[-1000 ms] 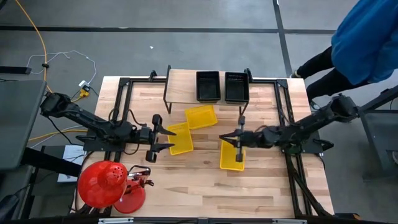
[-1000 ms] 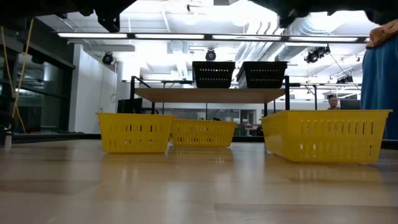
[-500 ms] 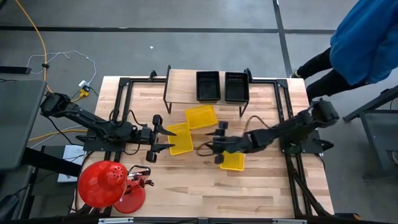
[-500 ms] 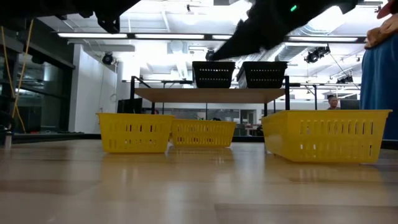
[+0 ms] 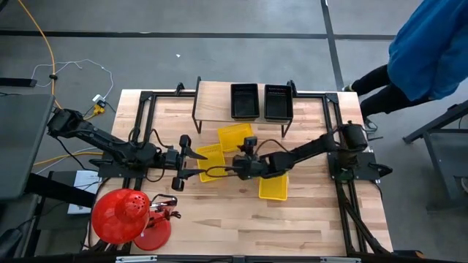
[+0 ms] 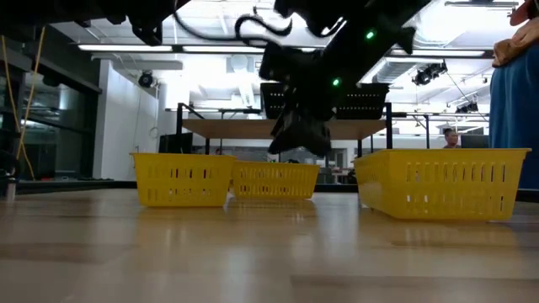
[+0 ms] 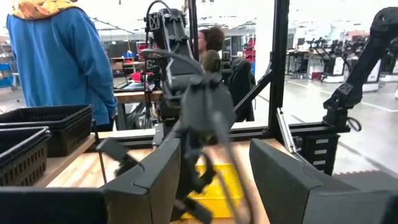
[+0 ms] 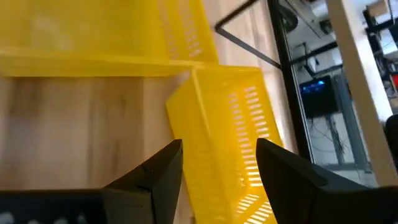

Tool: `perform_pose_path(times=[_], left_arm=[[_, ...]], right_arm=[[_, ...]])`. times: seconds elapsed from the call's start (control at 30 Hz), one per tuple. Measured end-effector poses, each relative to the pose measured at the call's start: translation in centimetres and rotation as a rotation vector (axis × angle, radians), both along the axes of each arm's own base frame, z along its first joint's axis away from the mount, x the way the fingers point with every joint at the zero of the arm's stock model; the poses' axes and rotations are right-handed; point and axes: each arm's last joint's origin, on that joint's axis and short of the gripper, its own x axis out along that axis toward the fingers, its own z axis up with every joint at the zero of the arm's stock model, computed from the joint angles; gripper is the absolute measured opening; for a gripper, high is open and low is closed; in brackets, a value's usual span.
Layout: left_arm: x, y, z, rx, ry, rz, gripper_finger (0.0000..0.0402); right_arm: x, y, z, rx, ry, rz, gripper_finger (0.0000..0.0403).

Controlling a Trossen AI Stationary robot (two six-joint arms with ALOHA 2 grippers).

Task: Stack baskets on shelf by color
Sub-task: Put the yellow bin on the shelf

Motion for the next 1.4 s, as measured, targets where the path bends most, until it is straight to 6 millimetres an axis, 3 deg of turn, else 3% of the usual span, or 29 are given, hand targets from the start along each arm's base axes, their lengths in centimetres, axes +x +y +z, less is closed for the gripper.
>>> perform_pose_path(times=[0.4, 0.73, 1.1, 1.27, 1.4], left_arm=[[0.0, 0.0, 0.0, -0.043, -0.002, -0.005, 0.0181], [0.0, 0.0, 0.0, -0.043, -0.002, -0.005, 0.0181], [0.0, 0.0, 0.0, -0.045, 0.004, -0.005, 0.0181], [0.0, -0.3, -0.7, -0.166, 0.077, -0.059, 0.0181], [0.6, -0.7, -0.9, -0.192, 0.244, -0.027, 0.0181]], right_arm=[[0.1, -2.5, -1.5, 0.062, 0.064, -0.088, 0.0192], [0.1, -2.9, -1.6, 0.147, 0.07, -0.08, 0.0192], [0.4, 2.0, 1.2, 0.105, 0.105, 0.08, 0.0192], [-1.5, 4.3, 2.6, 0.079, 0.135, 0.069, 0.0192], [-3.5, 5.3, 4.4, 0.02, 0.097, -0.019, 0.0192]])
